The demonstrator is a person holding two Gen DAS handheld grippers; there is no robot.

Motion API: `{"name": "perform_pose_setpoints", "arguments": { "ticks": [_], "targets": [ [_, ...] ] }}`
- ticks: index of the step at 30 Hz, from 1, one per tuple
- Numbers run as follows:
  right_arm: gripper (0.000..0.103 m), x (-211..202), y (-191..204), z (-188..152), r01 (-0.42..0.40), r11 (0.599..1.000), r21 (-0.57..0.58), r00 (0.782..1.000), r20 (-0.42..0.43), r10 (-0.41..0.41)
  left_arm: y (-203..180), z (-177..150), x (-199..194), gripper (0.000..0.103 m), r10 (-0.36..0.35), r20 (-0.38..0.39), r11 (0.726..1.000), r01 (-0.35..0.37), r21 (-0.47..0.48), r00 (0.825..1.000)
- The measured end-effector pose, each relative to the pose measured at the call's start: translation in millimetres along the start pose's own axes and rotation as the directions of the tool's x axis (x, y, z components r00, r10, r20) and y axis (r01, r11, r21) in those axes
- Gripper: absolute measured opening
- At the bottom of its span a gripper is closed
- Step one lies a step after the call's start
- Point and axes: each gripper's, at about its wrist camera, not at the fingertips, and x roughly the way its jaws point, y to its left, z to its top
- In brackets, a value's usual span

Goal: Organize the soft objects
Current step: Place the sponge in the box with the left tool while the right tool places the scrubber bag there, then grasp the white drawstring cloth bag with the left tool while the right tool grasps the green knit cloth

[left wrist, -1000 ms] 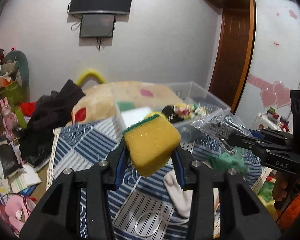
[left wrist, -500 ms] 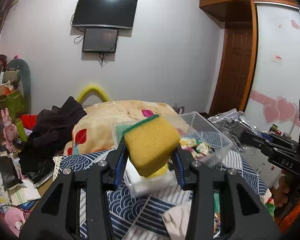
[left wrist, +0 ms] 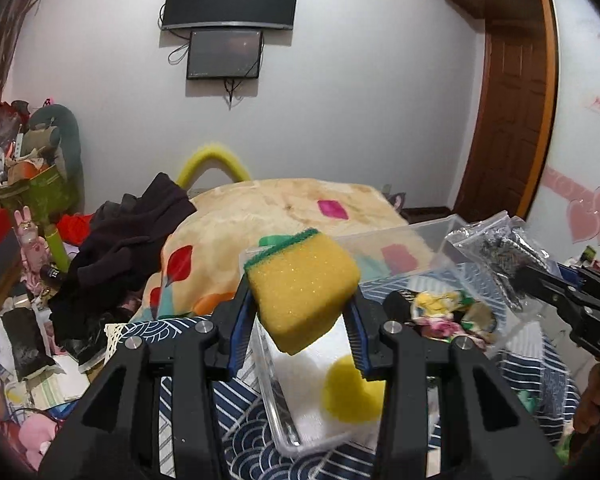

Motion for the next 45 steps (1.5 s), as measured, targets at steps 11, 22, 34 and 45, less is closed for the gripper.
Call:
{"name": "perform_pose_setpoints", "arguments": {
  "ticks": [11, 22, 34, 45],
  "targets": [
    [0.029, 33, 5, -11, 0.021, 0.999, -0.040, 0.993, -0.116, -0.025, -3, -10, 31, 0.043, -0.024, -0.086, 1.000, 0.025, 0.012, 0.996],
    [0.046, 17, 3, -14, 0.031, 0.998, -0.060, 0.994, -0.106, -0.037, -10, -9, 10, 0.069, -0.049, -0.055, 0.998, 0.050, 0.022, 0.997],
    [0.068, -45, 11, -12, -0.021, 0.998, -0.066, 0.999, 0.032, 0.023, -25, -24, -62, 0.082, -0.122, 0.034, 0.990, 0.119, 0.073, 0.992],
    [0.068, -52, 6, -53, -0.011, 1.000, -0.024, 1.000, -0.019, 0.011, -39, -77, -84, 0.086, -0.157, -0.023, 0.983, 0.159, 0.087, 0.987]
  ]
}}
